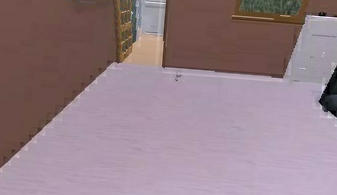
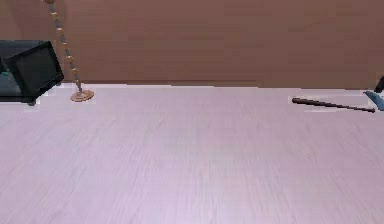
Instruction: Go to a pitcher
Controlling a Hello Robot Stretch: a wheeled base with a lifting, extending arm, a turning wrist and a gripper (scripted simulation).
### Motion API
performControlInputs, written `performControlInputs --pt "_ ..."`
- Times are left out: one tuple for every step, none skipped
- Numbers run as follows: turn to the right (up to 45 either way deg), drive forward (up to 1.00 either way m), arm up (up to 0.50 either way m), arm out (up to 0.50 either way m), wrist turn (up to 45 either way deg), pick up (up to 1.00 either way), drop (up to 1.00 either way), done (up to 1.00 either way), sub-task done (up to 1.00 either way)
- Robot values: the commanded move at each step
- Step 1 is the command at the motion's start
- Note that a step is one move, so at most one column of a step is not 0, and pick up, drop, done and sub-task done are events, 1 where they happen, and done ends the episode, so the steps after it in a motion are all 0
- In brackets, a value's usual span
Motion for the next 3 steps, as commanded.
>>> performControlInputs --pt "-9.0 0.0 0.0 0.0 0.0 0.0 0.0 0.0 0.0" --pt "0.0 1.0 0.0 0.0 0.0 0.0 0.0 0.0 0.0" --pt "0.0 1.0 0.0 0.0 0.0 0.0 0.0 0.0 0.0"
